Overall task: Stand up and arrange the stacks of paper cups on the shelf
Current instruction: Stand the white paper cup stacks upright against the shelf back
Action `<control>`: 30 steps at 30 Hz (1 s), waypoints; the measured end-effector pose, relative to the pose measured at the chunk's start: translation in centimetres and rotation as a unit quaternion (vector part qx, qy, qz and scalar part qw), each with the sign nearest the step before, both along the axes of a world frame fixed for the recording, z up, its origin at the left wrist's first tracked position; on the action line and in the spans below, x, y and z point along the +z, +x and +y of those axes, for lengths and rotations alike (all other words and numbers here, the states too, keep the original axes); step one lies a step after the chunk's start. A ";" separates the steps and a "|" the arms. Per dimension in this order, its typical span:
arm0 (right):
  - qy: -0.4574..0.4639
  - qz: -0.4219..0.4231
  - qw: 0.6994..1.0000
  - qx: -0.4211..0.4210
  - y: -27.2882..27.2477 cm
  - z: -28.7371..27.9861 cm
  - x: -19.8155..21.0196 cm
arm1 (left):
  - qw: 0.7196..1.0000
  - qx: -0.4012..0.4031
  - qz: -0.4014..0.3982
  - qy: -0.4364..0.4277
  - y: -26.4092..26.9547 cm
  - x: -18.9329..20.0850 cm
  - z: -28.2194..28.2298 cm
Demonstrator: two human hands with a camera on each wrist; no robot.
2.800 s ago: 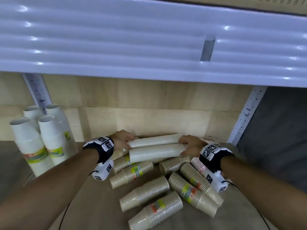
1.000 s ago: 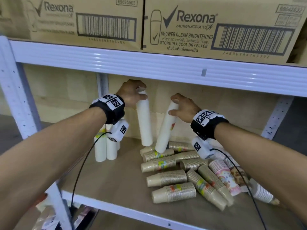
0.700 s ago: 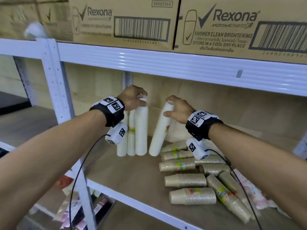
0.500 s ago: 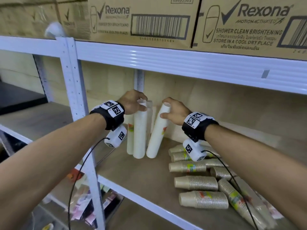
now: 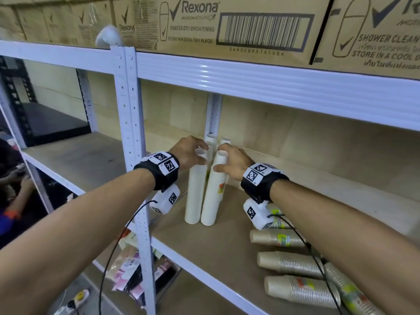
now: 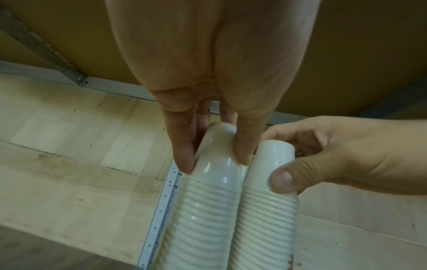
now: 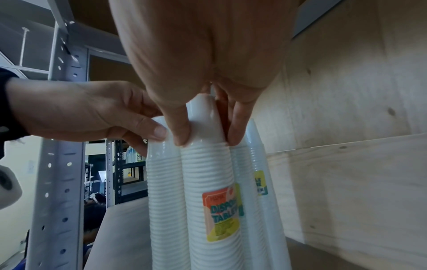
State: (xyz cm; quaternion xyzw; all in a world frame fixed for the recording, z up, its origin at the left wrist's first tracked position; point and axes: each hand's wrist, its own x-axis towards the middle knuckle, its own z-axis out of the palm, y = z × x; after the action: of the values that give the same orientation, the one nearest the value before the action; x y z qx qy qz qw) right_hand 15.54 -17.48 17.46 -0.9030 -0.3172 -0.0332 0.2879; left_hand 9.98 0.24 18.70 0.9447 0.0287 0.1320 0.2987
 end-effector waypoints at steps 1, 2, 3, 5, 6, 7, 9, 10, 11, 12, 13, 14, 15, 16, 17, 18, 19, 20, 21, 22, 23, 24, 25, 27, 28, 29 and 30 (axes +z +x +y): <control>-0.001 -0.002 1.000 0.001 0.2 0.2 -0.2 | 1.000 0.001 0.000 0.000 0.1 -0.1 0.1; -0.001 -0.004 1.000 0.000 0.3 0.4 -0.3 | 1.000 0.002 0.001 0.000 0.1 -0.1 0.2; -0.002 -0.007 1.000 0.000 0.4 0.5 -0.3 | 1.000 0.003 0.002 -0.002 0.1 -0.1 0.3; -0.004 -0.017 1.000 -0.001 0.6 0.8 -0.1 | 1.000 0.004 0.006 -0.001 0.2 0.1 0.5; -0.009 -0.024 1.000 -0.001 0.7 0.9 0.2 | 1.000 0.004 0.008 0.001 0.2 0.2 0.6; -0.015 -0.030 0.999 -0.001 0.9 1.0 0.4 | 1.000 0.002 0.010 0.000 0.2 0.3 0.6; -0.026 -0.041 0.999 0.005 1.2 1.3 0.8 | 1.000 -0.008 0.015 -0.007 0.3 0.4 0.7; -0.030 -0.044 0.999 0.007 1.4 1.4 0.9 | 1.000 -0.012 0.016 -0.007 0.3 0.5 0.8; -0.033 -0.045 0.998 0.009 1.6 1.5 0.9 | 1.000 -0.015 0.015 -0.004 0.3 0.6 0.8; -0.037 -0.046 0.998 0.010 1.7 1.6 0.9 | 1.000 -0.018 0.012 0.000 0.3 0.6 0.8; -0.040 -0.047 0.998 0.008 1.8 1.7 0.8 | 1.000 -0.020 0.008 0.004 0.3 0.6 0.8; -0.043 -0.048 0.998 0.007 1.9 1.8 0.7 | 1.000 -0.022 0.005 0.007 0.3 0.6 0.8; -0.047 -0.049 0.998 0.004 2.0 1.9 0.7 | 1.000 -0.021 0.001 0.008 0.3 0.6 0.8; -0.049 -0.052 0.997 0.003 2.0 1.9 0.6 | 1.000 -0.019 -0.003 0.008 0.3 0.6 0.8; -0.050 -0.055 0.997 0.001 2.0 2.0 0.6 | 1.000 -0.015 -0.006 0.004 0.3 0.6 0.9; -0.049 -0.058 0.997 -0.002 1.9 2.0 0.7 | 1.000 -0.010 -0.009 0.000 0.3 0.6 0.9; -0.045 -0.059 0.997 -0.007 1.8 2.0 0.7 | 1.000 -0.008 -0.011 -0.004 0.3 0.6 0.9; -0.042 -0.060 0.997 -0.012 1.8 1.9 0.8 | 1.000 -0.008 -0.011 -0.005 0.2 0.7 0.9; -0.039 -0.061 0.997 -0.015 1.7 1.9 0.9 | 1.000 -0.011 -0.010 -0.005 0.1 0.7 0.9; -0.037 -0.063 0.997 -0.017 1.6 1.7 1.0 | 1.000 -0.015 -0.007 -0.002 0.0 0.7 0.9; -0.036 -0.064 0.997 -0.017 1.5 1.7 1.1 | 1.000 -0.019 -0.003 0.001 0.0 0.7 1.0; -0.034 -0.065 0.997 -0.015 1.4 1.6 1.2 | 1.000 -0.022 0.001 0.005 0.1 0.6 1.1; -0.035 -0.064 0.997 -0.014 1.4 1.6 1.2 | 1.000 -0.025 0.006 0.011 0.1 0.6 1.1; -0.049 -0.065 0.997 -0.011 1.3 1.6 1.3 | 0.999 -0.029 0.012 0.017 0.4 0.6 1.2; -0.058 -0.064 0.996 -0.011 1.3 1.6 1.4 | 0.999 -0.030 0.014 0.017 0.5 0.6 1.2; -0.064 -0.064 0.996 -0.014 1.3 1.6 1.5 | 0.999 -0.028 0.012 0.018 0.6 0.6 1.1; -0.065 -0.064 0.996 -0.018 1.3 1.6 1.5 | 1.000 -0.023 0.008 0.019 0.7 0.6 1.1</control>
State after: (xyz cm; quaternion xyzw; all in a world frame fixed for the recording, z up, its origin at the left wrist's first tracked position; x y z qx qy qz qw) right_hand 16.81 -15.87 18.98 -0.9215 -0.3198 -0.0756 0.2068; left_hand 10.66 1.35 19.30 0.9517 0.0066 0.1179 0.2834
